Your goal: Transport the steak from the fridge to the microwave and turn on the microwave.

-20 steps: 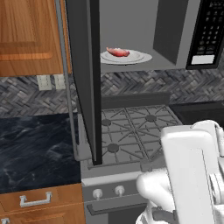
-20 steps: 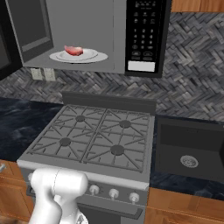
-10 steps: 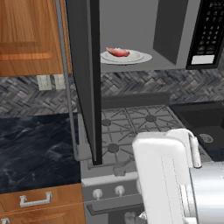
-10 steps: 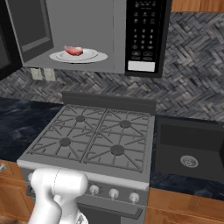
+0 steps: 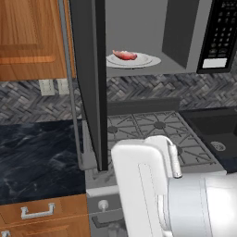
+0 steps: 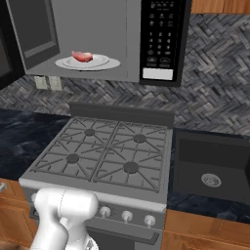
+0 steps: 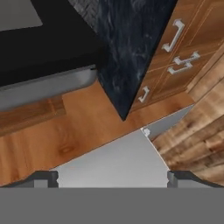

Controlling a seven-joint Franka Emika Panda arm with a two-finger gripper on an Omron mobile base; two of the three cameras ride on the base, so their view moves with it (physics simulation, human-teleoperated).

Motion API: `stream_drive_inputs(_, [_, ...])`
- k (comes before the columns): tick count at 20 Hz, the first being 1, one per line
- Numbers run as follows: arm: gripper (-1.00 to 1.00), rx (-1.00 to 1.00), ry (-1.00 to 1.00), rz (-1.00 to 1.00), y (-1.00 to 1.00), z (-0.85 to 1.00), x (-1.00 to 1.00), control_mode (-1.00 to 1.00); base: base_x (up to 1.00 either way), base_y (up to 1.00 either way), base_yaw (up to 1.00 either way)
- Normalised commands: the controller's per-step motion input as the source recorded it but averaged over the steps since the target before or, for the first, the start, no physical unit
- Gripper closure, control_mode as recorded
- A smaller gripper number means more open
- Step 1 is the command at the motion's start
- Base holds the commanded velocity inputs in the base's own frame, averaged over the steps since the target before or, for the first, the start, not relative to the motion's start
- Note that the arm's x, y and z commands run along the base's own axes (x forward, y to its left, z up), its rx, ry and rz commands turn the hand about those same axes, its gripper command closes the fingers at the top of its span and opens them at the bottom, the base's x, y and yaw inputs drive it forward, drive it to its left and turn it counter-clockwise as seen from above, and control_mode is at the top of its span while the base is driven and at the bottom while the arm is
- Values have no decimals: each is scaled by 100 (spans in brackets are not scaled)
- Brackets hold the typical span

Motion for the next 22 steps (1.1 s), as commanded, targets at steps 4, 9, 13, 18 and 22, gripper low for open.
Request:
stream_drive_inputs(4, [-100, -9, 0, -7, 33, -2, 7, -100, 0, 0, 0])
stream_drive_inputs(9, [-100, -13, 0, -6, 32, 0, 9, -100, 0, 0, 0])
stream_drive_inputs(13, [-100, -12, 1, -2, 21, -1, 16, -100, 0, 0, 0])
stream_drive_inputs(18, [-100, -10, 3, 0, 15, -8, 17, -100, 0, 0, 0])
stream_drive_inputs(22, [-100, -10, 1, 0, 18, -11, 14, -100, 0, 0, 0])
